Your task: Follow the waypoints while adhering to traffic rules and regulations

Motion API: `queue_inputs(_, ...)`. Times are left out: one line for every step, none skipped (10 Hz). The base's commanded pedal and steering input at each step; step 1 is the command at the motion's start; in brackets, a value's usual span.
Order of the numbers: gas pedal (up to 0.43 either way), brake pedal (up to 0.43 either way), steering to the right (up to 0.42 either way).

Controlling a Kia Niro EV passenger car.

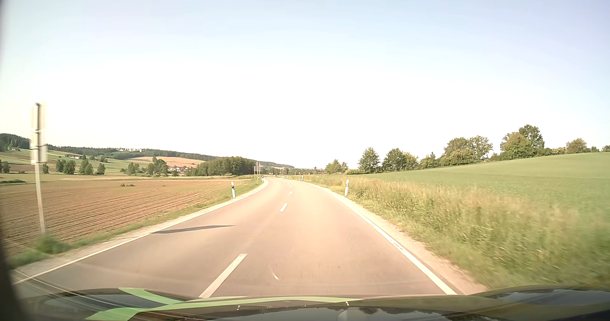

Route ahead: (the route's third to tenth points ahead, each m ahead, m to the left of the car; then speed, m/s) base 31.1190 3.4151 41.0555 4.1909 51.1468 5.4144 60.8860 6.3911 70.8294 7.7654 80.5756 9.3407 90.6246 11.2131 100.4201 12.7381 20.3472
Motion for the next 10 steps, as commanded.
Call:
queue_inputs(0.197, 0.0, -0.018)
queue_inputs(0.169, 0.0, -0.019)
queue_inputs(0.138, 0.0, -0.019)
queue_inputs(0.13, 0.0, -0.019)
queue_inputs(0.118, 0.0, -0.018)
queue_inputs(0.13, 0.0, -0.019)
queue_inputs(0.138, 0.0, -0.019)
queue_inputs(0.157, 0.0, -0.019)
queue_inputs(0.177, 0.0, -0.018)
queue_inputs(0.189, 0.0, -0.018)
